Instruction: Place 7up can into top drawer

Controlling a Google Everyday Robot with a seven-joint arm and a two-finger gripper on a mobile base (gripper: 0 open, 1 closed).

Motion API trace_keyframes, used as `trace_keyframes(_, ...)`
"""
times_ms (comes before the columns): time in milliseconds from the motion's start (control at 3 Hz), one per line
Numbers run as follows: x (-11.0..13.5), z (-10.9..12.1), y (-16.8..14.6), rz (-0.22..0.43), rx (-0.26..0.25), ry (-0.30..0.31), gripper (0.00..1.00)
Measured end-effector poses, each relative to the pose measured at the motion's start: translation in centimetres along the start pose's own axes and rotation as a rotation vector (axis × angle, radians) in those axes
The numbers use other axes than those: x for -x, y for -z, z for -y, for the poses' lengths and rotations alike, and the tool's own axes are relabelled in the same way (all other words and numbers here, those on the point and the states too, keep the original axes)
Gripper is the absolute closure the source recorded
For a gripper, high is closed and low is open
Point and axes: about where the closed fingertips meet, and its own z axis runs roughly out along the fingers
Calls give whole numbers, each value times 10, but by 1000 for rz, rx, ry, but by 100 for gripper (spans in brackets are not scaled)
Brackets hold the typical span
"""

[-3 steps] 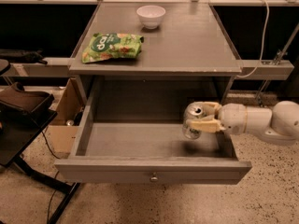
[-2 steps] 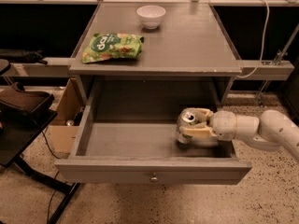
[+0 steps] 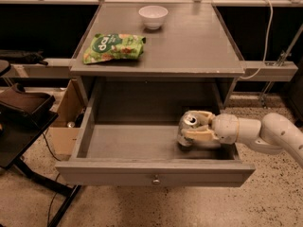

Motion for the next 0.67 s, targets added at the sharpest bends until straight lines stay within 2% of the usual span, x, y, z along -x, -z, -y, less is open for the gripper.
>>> trace_keyframes(667,0,0,0,0,0,0,7)
